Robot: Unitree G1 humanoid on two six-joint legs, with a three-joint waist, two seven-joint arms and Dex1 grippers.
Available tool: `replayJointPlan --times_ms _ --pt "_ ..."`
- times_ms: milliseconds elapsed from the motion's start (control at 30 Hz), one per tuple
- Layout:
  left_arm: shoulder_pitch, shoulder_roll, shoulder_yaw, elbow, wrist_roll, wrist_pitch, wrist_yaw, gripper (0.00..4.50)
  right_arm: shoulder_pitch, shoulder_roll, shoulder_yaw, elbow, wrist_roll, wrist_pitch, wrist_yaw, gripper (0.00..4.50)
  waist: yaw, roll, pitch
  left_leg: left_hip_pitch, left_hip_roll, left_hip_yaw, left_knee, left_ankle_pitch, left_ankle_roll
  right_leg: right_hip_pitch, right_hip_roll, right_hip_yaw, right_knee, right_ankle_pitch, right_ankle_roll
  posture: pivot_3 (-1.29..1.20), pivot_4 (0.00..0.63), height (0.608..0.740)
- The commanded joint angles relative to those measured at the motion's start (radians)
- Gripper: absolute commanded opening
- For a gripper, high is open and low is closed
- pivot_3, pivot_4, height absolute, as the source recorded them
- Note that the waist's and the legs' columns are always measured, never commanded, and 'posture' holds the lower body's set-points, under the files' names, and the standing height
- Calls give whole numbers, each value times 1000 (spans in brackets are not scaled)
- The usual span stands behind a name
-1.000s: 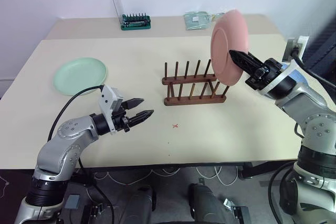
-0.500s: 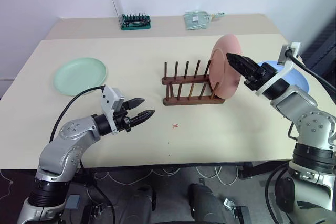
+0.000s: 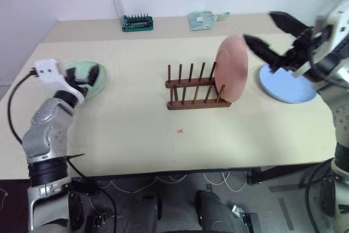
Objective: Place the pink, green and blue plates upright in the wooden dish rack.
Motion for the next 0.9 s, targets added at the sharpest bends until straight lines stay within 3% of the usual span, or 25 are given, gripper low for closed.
replayJointPlan --times_ms 33,100,167,333,567,667,867,900 --pt "-49 -1 112 76 40 -20 199 4456 -27 8 120 -60 -85 -33 44 4192 6 -1 1 0 -1 0 1 0 0 0 0 0 0 0 0 0 150 740" --pt "-78 17 146 156 68 34 315 4456 -23 46 247 -72 -168 -70 69 4192 7 -3 0 -1 -1 -1 1 0 0 0 0 0 0 0 0 0 150 740" --pt "-94 22 156 191 64 65 340 4456 -19 72 293 -68 -209 -90 79 4192 8 -3 0 -1 -1 -1 1 0 0 0 0 0 0 0 0 0 150 740" --pt "-126 55 134 268 67 136 308 4456 -12 118 331 -55 -247 -114 103 4192 12 -6 0 -2 -2 -2 2 0 0 0 -1 -1 0 0 0 0 150 740" --pt "-234 110 84 521 98 157 195 4456 19 158 325 -59 -271 -102 107 4192 4 -7 0 -1 -2 -3 1 0 -1 0 0 -2 1 0 0 0 150 740" --pt "-250 110 97 559 105 126 217 3158 26 162 321 -65 -277 -96 105 4192 1 -7 0 -1 -1 -3 1 1 -1 -1 0 -2 2 0 0 0 150 740" --pt "-245 87 83 487 100 72 206 87 37 152 345 -56 -368 -105 79 4192 5 -7 0 -1 -1 -3 1 1 -1 -1 0 -2 2 0 0 0 150 740" --pt "-238 80 55 422 109 40 181 32 33 151 356 -46 -403 -115 67 4192 5 -7 0 -1 -1 -3 1 1 -1 -1 0 -2 2 0 0 0 150 740"
